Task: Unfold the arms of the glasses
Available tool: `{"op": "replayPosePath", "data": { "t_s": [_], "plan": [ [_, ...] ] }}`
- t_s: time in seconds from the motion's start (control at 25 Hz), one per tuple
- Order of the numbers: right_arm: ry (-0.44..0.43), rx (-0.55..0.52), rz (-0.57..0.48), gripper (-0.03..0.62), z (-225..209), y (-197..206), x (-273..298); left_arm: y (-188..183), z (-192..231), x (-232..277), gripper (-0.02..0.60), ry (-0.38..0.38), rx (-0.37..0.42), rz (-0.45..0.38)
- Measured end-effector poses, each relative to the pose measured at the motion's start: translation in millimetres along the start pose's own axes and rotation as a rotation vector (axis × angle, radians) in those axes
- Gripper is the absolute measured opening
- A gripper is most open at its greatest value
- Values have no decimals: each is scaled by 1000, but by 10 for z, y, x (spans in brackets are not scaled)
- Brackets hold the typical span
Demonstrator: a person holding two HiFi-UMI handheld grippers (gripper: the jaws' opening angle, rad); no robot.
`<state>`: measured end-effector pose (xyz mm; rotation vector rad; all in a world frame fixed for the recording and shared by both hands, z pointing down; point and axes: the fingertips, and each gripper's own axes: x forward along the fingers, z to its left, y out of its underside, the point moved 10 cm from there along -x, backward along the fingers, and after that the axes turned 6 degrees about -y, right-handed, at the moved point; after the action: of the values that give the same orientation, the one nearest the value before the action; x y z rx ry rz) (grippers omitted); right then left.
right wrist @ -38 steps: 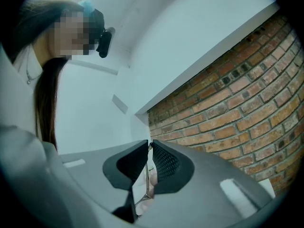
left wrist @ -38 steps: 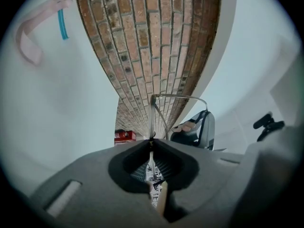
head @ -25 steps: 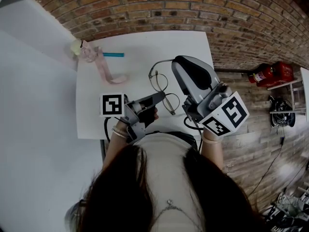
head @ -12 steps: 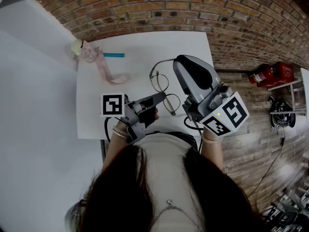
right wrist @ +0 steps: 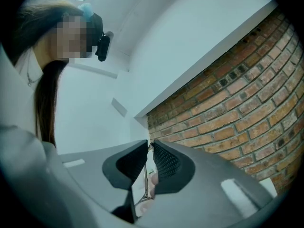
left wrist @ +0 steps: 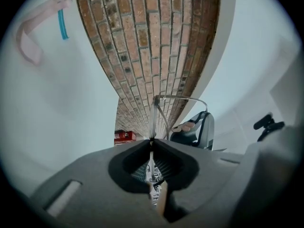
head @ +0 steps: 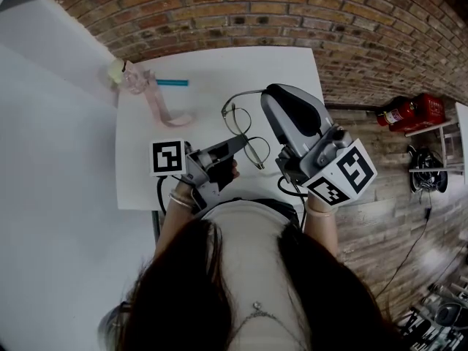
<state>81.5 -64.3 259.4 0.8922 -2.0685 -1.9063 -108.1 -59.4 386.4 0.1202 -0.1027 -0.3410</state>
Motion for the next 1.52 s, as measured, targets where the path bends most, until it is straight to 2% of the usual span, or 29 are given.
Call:
{"op": "replayPosePath", "data": {
  "t_s": [0.8,1.52],
  "plan": [
    [-1,7,-7,54,3,-28,-39,-43,-8,-64,20,5,-22,-51],
    [-20,30,57,48,69,101,-24,-102,-100,-120,20,-12,23,-122]
  ]
}}
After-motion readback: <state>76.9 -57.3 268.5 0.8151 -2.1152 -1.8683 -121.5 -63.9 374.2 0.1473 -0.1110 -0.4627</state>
